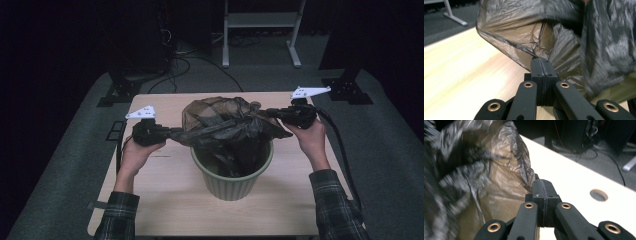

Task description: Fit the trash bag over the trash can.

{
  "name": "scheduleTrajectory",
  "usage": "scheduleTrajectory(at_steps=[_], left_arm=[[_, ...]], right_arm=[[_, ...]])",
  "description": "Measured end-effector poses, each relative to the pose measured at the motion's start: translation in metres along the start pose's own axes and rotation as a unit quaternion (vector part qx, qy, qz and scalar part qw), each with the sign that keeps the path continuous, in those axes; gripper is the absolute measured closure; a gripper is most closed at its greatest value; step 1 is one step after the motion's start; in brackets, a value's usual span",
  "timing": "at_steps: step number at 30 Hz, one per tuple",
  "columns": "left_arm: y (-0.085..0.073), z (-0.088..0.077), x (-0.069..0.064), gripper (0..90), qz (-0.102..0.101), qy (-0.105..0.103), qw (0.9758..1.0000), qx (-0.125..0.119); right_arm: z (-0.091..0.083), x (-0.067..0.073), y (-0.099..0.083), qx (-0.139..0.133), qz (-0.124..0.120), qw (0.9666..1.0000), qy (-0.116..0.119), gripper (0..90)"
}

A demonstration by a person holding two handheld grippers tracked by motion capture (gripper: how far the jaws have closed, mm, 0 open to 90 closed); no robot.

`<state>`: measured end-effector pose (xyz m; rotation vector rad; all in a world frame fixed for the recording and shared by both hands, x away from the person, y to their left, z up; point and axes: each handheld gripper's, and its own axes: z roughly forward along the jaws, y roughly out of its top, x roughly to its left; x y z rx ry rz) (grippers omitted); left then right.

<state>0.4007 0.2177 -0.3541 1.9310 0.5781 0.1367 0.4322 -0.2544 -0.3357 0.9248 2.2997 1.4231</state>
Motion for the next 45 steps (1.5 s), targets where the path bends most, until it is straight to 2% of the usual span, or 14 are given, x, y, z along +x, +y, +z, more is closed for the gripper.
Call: scheduleTrajectory(at_steps=[8, 15, 19, 21, 23, 25, 26, 27, 29, 31, 34, 38, 42, 45], left_arm=[[-0.024, -0.001, 0.001, 89.8, -0.010, -0.004, 0.9994, 0.032], [-0.041, -0.004, -0.001, 89.8, -0.021, -0.011, 0.9979, 0.060], [-0.048, -0.004, -0.001, 89.8, -0.027, -0.015, 0.9975, 0.063], [-0.049, -0.005, -0.001, 89.6, -0.026, -0.018, 0.9979, 0.057], [-0.047, -0.009, -0.002, 82.8, -0.022, -0.011, 0.9990, 0.038], [-0.042, -0.016, -0.003, 70.3, -0.021, -0.006, 0.9997, 0.011], [-0.038, -0.021, -0.004, 66.0, -0.017, 0.002, 0.9999, 0.000], [-0.035, -0.025, -0.004, 61.0, -0.013, 0.005, 0.9998, -0.011], [-0.029, -0.035, -0.006, 53.3, -0.010, 0.013, 0.9994, -0.031], [-0.024, -0.043, -0.007, 48.7, -0.004, 0.016, 0.9987, -0.049], [-0.017, -0.051, -0.013, 45.2, 0.006, 0.010, 0.9972, -0.074], [-0.006, -0.051, -0.025, 39.5, 0.030, -0.006, 0.9956, -0.089], [0.002, -0.047, -0.036, 36.2, 0.047, -0.020, 0.9940, -0.096], [0.007, -0.041, -0.041, 36.0, 0.055, -0.033, 0.9936, -0.093]], right_arm=[[0.006, -0.005, -0.036, 0.028, 0.023, 0.9993, -0.005, 90.0], [-0.002, -0.008, -0.059, 0.032, 0.039, 0.9987, -0.010, 90.0], [-0.006, -0.008, -0.068, 0.039, 0.041, 0.9983, -0.013, 90.0], [-0.007, -0.009, -0.071, 0.037, 0.044, 0.9983, -0.014, 90.0], [-0.010, -0.009, -0.071, 0.030, 0.044, 0.9985, -0.016, 88.9], [-0.015, -0.010, -0.067, 0.015, 0.043, 0.9987, -0.022, 75.5], [-0.017, -0.010, -0.065, 0.008, 0.043, 0.9988, -0.024, 73.1], [-0.022, -0.011, -0.063, -0.004, 0.044, 0.9987, -0.026, 68.5], [-0.029, -0.012, -0.059, -0.014, 0.046, 0.9985, -0.028, 67.8], [-0.039, -0.013, -0.055, -0.028, 0.043, 0.9981, -0.036, 65.1], [-0.054, -0.012, -0.049, -0.050, 0.041, 0.9973, -0.034, 63.7], [-0.068, -0.004, -0.041, -0.083, 0.038, 0.9958, -0.010, 58.8], [-0.072, 0.009, -0.031, -0.105, 0.023, 0.9937, 0.032, 54.8], [-0.071, 0.020, -0.023, -0.119, 0.013, 0.9903, 0.070, 51.7]])
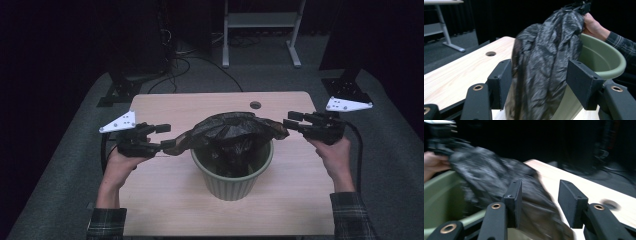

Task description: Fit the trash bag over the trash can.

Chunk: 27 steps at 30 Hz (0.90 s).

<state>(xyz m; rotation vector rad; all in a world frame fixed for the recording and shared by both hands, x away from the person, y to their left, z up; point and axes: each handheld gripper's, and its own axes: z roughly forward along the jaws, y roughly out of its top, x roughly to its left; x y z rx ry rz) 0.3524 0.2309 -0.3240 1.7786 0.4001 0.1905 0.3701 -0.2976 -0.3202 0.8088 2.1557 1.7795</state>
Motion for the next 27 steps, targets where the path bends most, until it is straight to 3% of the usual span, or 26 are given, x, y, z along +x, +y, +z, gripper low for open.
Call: scheduleTrajectory(at_steps=[3, 7, 15, 18, 21, 23, 25, 27], left_arm=[[0.000, 0.007, -0.001, 36.0, -0.001, -0.010, 0.9999, 0.002], [-0.002, 0.016, 0.001, 36.1, -0.007, -0.018, 0.9998, 0.006], [-0.007, 0.023, 0.002, 36.1, -0.011, -0.030, 0.9995, 0.005], [-0.008, 0.025, 0.001, 36.1, -0.011, -0.035, 0.9993, 0.008], [-0.009, 0.025, 0.001, 36.0, -0.012, -0.036, 0.9992, 0.012], [-0.011, 0.025, 0.002, 36.0, -0.011, -0.038, 0.9991, 0.012], [-0.011, 0.025, 0.002, 36.0, -0.013, -0.037, 0.9992, 0.012], [-0.011, 0.024, 0.003, 36.0, -0.014, -0.035, 0.9992, 0.009]], right_arm=[[0.007, 0.010, 0.003, 0.007, -0.010, 0.9997, 0.023, 50.9], [0.015, 0.014, 0.004, 0.016, -0.015, 0.9996, 0.019, 50.6], [0.029, -0.011, 0.004, 0.038, 0.007, 0.9992, 0.010, 51.1], [0.037, -0.015, 0.000, 0.044, 0.024, 0.9977, 0.047, 52.2], [0.043, -0.013, -0.004, 0.056, 0.026, 0.9950, 0.078, 64.4], [0.044, -0.011, -0.005, 0.059, 0.016, 0.9941, 0.090, 78.2], [0.043, -0.009, -0.005, 0.059, 0.011, 0.9941, 0.090, 88.2], [0.041, -0.007, -0.004, 0.054, 0.006, 0.9947, 0.087, 90.0]])
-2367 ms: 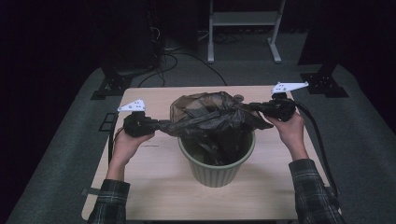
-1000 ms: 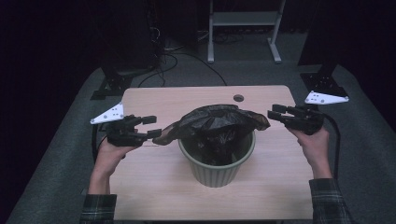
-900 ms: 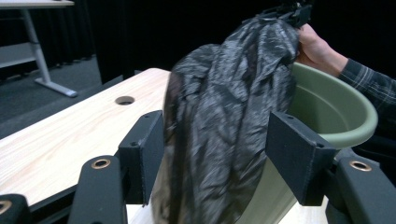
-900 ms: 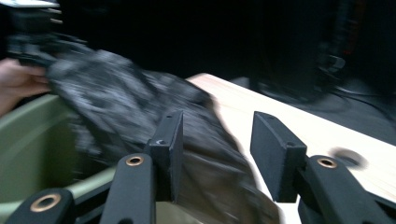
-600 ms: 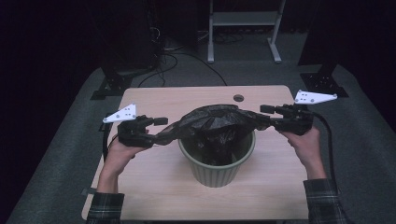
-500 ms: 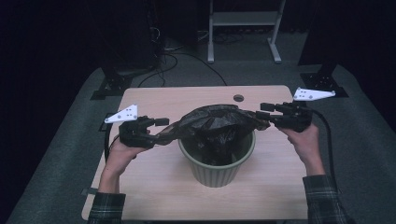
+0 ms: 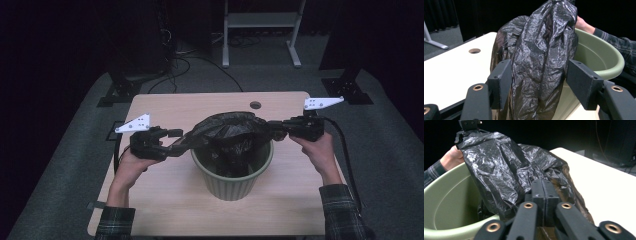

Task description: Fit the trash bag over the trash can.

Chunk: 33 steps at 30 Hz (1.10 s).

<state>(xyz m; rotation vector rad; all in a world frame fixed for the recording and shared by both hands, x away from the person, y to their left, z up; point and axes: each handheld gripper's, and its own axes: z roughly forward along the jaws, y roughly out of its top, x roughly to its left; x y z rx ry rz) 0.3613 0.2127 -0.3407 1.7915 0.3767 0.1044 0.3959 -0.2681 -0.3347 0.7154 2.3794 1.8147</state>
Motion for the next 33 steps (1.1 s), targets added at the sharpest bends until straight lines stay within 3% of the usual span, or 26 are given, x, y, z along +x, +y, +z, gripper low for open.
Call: scheduleTrajectory(at_steps=[8, 12, 19, 26, 27, 28, 30, 33], left_arm=[[0.005, -0.002, 0.005, 35.3, 0.001, -0.001, 1.0000, -0.009], [0.005, 0.001, 0.006, 35.3, 0.002, -0.006, 1.0000, -0.001], [0.014, 0.000, 0.016, 33.2, 0.006, 0.009, 0.9999, -0.006], [0.016, 0.016, 0.034, 33.5, -0.014, -0.023, 0.9996, 0.007], [0.015, 0.018, 0.036, 34.5, -0.017, -0.025, 0.9995, 0.009], [0.013, 0.021, 0.038, 35.4, -0.028, -0.040, 0.9987, 0.011], [0.011, 0.023, 0.039, 43.6, -0.038, -0.057, 0.9977, 0.000], [0.012, 0.023, 0.036, 66.7, -0.036, -0.078, 0.9963, -0.003]], right_arm=[[-0.019, 0.009, 0.004, -0.028, -0.013, 0.9995, -0.008, 90.0], [-0.024, 0.014, 0.005, -0.033, -0.018, 0.9993, -0.008, 90.0], [-0.032, 0.026, 0.006, -0.048, -0.030, 0.9983, 0.011, 90.0], [-0.032, 0.027, 0.006, -0.048, -0.032, 0.9983, 0.011, 90.0], [-0.032, 0.027, 0.006, -0.047, -0.032, 0.9983, 0.011, 90.0], [-0.032, 0.027, 0.006, -0.046, -0.033, 0.9983, 0.011, 90.0], [-0.032, 0.027, 0.006, -0.045, -0.034, 0.9984, 0.010, 90.0], [-0.034, 0.027, 0.006, -0.046, -0.032, 0.9984, 0.009, 90.0]])
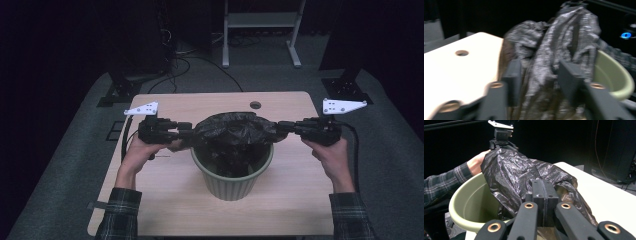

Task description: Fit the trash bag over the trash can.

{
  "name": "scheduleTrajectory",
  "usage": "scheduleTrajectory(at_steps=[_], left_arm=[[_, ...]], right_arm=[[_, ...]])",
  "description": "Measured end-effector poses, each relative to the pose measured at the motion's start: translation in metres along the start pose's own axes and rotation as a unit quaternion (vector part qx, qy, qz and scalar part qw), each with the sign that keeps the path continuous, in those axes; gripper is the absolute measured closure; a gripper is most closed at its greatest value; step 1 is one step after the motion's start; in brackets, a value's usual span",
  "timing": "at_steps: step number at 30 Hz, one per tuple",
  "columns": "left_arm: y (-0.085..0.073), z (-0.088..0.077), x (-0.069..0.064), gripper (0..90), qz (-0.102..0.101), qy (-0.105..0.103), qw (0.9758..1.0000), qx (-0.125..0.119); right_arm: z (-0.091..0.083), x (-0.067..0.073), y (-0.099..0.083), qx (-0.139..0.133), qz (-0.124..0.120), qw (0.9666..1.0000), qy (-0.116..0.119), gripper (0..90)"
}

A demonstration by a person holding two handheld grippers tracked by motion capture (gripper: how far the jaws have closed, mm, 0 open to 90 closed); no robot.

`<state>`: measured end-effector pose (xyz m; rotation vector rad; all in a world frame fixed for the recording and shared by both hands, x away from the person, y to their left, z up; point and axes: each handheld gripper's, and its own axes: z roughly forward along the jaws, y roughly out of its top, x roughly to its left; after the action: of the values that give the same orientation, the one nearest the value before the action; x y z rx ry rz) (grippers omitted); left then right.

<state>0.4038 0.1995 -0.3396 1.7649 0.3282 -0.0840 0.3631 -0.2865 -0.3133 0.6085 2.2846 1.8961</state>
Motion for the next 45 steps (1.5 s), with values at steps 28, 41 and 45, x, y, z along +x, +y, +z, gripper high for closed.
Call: scheduleTrajectory(at_steps=[28, 41, 45], left_arm=[[-0.018, -0.016, -0.078, 89.8, 0.063, -0.003, 0.9980, 0.000], [-0.042, -0.012, -0.100, 89.8, 0.042, -0.028, 0.9987, -0.003], [-0.050, -0.010, -0.105, 89.8, 0.037, -0.029, 0.9989, 0.008]], right_arm=[[-0.022, 0.040, -0.024, -0.001, -0.010, 0.9999, -0.006, 90.0], [-0.029, 0.061, -0.048, 0.003, 0.004, 1.0000, 0.001, 90.0], [-0.031, 0.067, -0.056, 0.006, 0.005, 1.0000, 0.002, 90.0]])
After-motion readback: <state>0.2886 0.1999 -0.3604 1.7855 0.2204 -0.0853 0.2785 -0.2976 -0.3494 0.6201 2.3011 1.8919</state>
